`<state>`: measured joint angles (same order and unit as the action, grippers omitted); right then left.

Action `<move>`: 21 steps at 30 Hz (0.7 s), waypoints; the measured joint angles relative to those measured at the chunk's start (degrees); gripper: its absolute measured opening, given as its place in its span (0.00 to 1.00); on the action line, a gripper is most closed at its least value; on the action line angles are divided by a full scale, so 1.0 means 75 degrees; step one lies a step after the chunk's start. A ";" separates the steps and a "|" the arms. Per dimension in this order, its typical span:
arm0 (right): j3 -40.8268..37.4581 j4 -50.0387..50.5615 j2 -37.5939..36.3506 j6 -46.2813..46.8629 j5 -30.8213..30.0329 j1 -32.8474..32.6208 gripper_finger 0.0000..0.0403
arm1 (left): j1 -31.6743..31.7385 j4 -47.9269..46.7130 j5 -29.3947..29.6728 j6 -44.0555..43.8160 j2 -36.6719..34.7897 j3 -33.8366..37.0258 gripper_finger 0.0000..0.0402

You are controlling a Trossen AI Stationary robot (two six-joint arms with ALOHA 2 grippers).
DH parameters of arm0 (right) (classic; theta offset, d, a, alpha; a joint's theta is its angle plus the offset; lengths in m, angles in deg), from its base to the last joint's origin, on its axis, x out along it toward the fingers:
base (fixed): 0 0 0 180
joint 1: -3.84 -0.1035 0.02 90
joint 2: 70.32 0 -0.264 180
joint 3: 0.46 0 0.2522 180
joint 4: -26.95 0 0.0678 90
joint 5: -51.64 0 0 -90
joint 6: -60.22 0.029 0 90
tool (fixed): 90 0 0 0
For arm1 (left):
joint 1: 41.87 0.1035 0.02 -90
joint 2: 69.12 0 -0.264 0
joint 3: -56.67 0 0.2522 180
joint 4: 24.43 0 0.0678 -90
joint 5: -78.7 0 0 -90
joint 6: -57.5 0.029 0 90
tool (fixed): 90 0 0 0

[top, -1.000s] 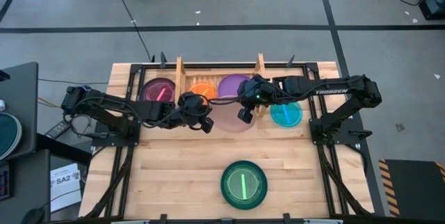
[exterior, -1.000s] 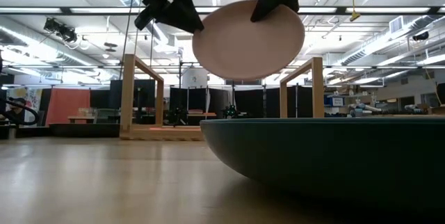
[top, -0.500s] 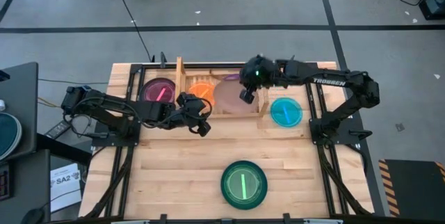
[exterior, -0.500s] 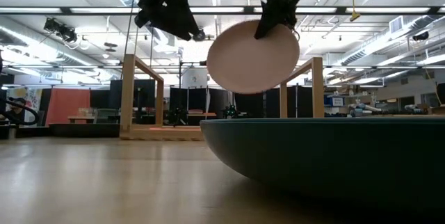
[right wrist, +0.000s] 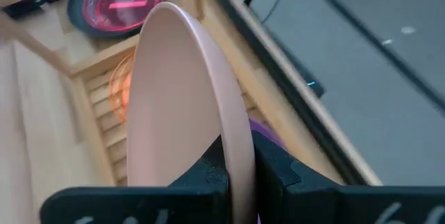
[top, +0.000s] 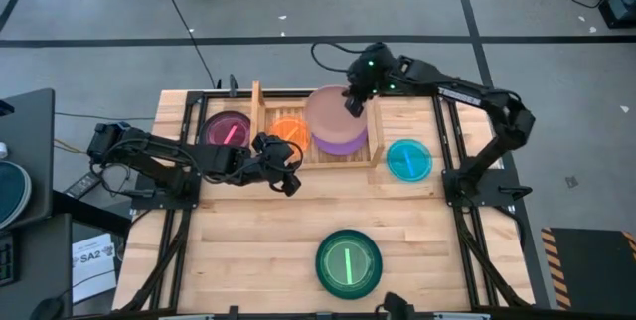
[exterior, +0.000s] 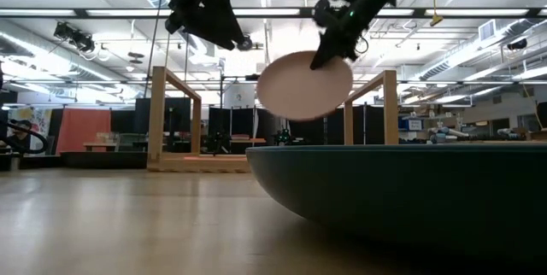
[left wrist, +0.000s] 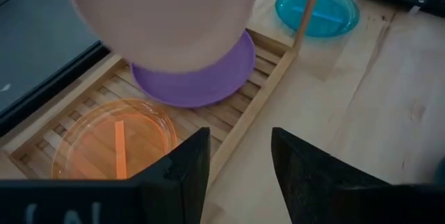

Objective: Place and stack plates onto a shelf
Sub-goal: Stack the large pink plate on top of the purple plate on the shelf

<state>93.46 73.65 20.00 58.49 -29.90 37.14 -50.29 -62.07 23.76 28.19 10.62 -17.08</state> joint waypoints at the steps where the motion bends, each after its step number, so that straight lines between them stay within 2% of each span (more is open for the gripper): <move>1: 0.0000 -0.0031 0.0146 -0.0098 0.0165 0.0056 0.10 | 0.0000 0.0001 -0.0025 -0.0002 0.0000 0.0000 0.40; 11: -0.0003 -0.0078 0.1348 -0.0655 0.0594 0.0532 0.10 | 0.0000 0.0001 -0.0042 -0.0005 0.0000 0.0000 0.40; 15: 0.0022 -0.0090 0.1529 -0.0708 0.0920 0.0688 0.10 | 0.0000 0.0001 -0.0045 -0.0005 0.0000 0.0000 0.40; 21: 0.0023 -0.0013 0.1498 -0.0669 0.0984 0.0781 0.10 | 0.0000 0.0000 -0.0048 -0.0003 0.0000 0.0003 0.40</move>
<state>93.64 73.56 31.23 53.47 -22.51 43.00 -50.29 -62.07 23.40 28.17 10.62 -17.06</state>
